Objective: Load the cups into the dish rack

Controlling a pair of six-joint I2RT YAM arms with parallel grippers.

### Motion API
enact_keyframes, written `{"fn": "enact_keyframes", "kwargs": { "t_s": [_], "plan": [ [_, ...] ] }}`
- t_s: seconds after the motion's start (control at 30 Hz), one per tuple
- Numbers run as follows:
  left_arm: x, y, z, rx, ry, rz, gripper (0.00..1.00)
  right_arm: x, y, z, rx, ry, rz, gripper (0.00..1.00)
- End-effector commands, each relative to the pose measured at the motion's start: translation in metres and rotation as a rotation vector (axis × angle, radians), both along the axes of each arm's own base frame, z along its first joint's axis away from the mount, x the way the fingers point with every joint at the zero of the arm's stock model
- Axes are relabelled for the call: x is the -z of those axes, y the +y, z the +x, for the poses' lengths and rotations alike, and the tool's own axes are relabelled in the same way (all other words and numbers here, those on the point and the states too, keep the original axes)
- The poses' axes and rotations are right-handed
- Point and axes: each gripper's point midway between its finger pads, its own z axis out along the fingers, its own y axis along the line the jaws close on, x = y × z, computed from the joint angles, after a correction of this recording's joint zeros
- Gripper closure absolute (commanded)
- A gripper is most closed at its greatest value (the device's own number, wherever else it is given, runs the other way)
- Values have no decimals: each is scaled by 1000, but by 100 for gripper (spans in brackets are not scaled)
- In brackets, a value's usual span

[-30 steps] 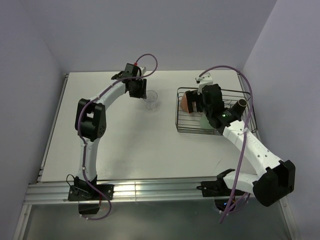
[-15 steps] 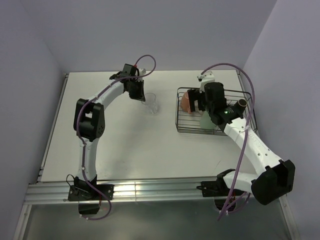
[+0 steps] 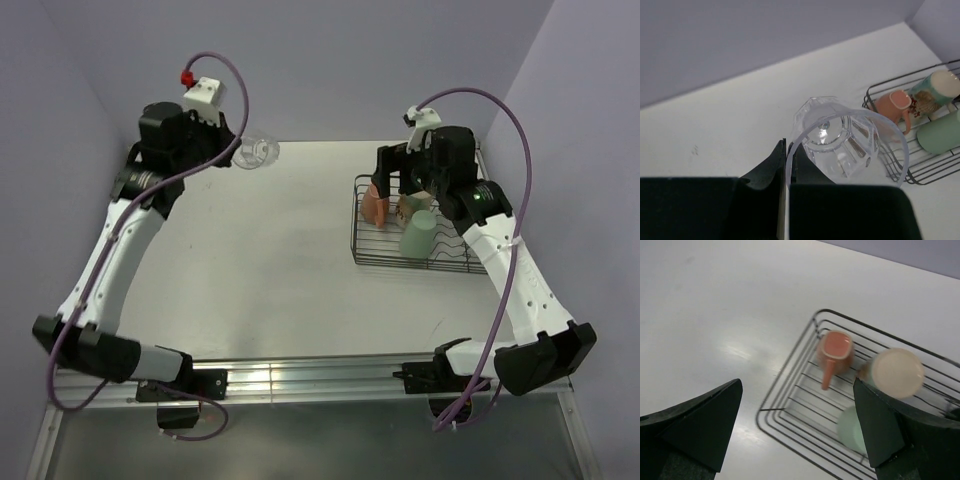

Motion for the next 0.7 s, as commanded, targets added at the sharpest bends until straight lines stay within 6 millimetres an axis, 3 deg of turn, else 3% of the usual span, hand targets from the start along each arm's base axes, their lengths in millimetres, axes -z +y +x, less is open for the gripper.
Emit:
{"fn": "enact_keyframes", "kwargs": {
  "t_s": [0.0,0.07,0.13,0.17,0.2,0.23,0.3,0.33,0.4,0.53,0.67],
  "plan": [
    [-31,16,-8,-46,-202,33,100,-29,37,-15,-167,27,160,0],
    [-57,23,-29,-40,-369,22,100,-41,55,-23,-262,40,236,0],
    [-69,23,-47,-3,-481,35,100,-49,69,-30,-334,55,292,0],
    [-80,23,-65,24,-576,27,100,-54,80,-37,-404,70,332,0],
    [-85,24,-73,41,-645,65,100,-58,86,-39,-437,74,356,0],
    [-72,20,-80,61,-662,82,100,-59,92,-42,-464,102,393,0],
    [-97,26,-105,60,-833,130,100,-67,106,-55,-576,126,461,0],
    [-82,22,-109,85,-847,157,100,-62,111,-56,-569,186,519,0],
    [-89,24,-128,99,-940,203,100,-61,119,-58,-595,228,589,0],
    [-64,17,-151,186,-1007,282,100,-39,131,-63,-608,384,701,0],
    [-53,13,-176,264,-1125,382,100,-34,143,-66,-637,486,812,0]
  ]
}}
